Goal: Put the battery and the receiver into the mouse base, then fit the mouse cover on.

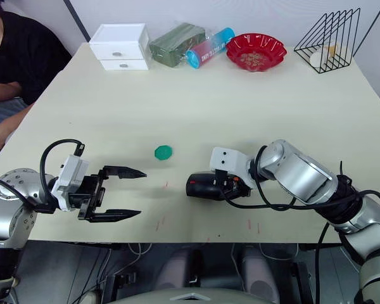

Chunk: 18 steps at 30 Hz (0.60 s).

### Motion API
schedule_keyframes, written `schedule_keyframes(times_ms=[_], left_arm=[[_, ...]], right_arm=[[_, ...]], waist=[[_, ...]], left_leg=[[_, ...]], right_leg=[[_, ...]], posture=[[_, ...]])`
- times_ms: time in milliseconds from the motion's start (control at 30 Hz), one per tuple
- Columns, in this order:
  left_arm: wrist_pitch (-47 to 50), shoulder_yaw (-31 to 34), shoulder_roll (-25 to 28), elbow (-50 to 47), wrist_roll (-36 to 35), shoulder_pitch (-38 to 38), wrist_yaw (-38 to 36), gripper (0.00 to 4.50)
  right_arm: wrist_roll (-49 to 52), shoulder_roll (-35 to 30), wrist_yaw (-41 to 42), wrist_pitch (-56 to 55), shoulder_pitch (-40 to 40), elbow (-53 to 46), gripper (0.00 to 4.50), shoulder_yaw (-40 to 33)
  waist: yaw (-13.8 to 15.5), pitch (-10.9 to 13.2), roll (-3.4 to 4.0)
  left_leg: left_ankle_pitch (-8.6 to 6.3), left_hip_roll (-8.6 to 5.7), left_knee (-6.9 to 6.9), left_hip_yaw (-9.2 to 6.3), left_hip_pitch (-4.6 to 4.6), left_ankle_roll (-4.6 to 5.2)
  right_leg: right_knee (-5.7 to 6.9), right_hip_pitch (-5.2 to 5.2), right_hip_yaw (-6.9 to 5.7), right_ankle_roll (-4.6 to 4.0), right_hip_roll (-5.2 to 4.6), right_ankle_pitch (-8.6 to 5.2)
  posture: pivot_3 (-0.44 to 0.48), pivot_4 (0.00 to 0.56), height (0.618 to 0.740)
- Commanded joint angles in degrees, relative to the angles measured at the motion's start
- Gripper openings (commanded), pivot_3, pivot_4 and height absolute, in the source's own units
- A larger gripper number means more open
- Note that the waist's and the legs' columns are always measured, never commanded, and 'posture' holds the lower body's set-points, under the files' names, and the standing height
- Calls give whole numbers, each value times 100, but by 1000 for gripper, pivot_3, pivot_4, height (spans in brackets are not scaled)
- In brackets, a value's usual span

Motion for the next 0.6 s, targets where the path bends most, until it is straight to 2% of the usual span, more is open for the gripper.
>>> schedule_keyframes(times_ms=[33, 600], left_arm=[[-83, 47, 36, -46, -34, -53, -50, 4500], [-105, 28, 18, -15, -15, -80, -83, 4500]], right_arm=[[41, 22, -100, 135, 81, -90, 2618, -83], [142, 50, -250, 85, 198, -126, 2618, -135]], waist=[[0, 0, 0], [-4, 0, 0]], left_leg=[[0, 0, 0, 0, 0, 0], [0, 0, 0, -1, 0, 0]], right_leg=[[0, 0, 0, 0, 0, 0], [1, 0, 0, 0, 0, 0]], posture=[[0, 150, 740], [0, 150, 740]])
